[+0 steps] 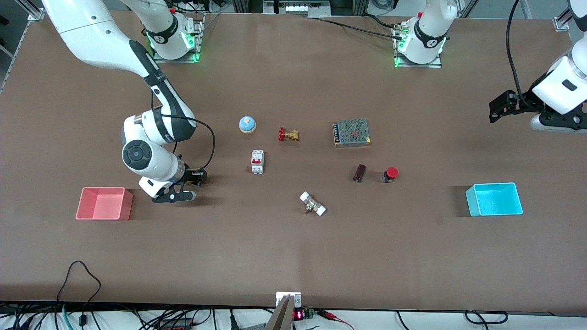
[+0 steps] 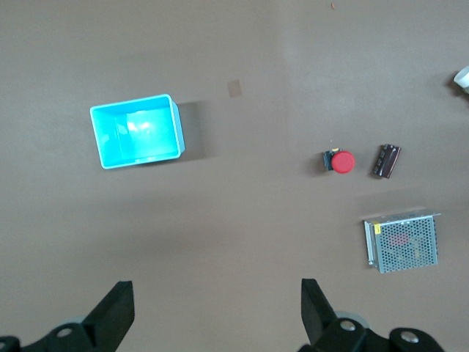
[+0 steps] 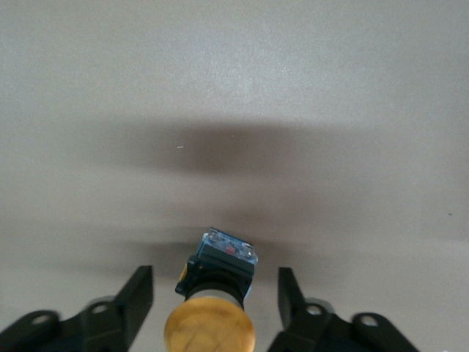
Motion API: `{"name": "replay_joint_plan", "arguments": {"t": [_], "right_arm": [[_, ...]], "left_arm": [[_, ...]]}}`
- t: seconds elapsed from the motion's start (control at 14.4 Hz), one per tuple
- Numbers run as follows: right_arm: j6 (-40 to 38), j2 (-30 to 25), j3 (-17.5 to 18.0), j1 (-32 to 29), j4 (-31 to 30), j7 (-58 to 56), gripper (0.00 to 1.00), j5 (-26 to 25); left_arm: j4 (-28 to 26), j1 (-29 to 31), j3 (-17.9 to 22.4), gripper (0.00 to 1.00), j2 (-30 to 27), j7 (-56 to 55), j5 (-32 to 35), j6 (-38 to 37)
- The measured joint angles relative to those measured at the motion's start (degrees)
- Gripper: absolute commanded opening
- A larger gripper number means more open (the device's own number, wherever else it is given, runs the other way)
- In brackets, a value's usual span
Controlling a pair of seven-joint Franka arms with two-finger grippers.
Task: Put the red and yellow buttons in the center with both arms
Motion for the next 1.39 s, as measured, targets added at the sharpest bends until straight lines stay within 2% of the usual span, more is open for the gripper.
{"name": "replay_joint_plan", "arguments": {"t": [0.21,0.35,0.7,0.97,1.18,1.39], "right_arm": [[0.1,-0.7,-0.2,-0.7,1.8,0.1,1.0,0.9],[-1.9,-3.1,-0.4,-1.9,3.7,0.1,1.0,3.8],[-15.9,-14.5,-0.6,-5.6,8.3,-0.3,1.0,5.5],[-22.6,-23.8,-1.5,-7.4,8.7,-0.7,1.0,5.5],[-29.2,-29.1,-3.9,-8.0,8.6,-1.1,1.0,5.5],[-33.0,-32.6,-4.3,-8.0,8.5,-1.2,1.0,5.3]], "left_arm": [[-0.8,0.0,-0.1,1.0,-0.1,0.5,-0.1,0.2],[-0.8,0.0,-0.3,1.0,-0.1,0.5,-0.1,0.3],[-0.8,0.0,-0.3,1.0,-0.3,0.6,-0.1,0.8],[-0.8,0.0,-0.3,1.0,-0.4,0.6,-0.1,0.8],[-0.8,0.0,-0.3,1.0,-0.6,0.6,-0.1,0.8],[-0.8,0.0,-0.3,1.0,-0.9,0.6,-0.1,0.8]]}}
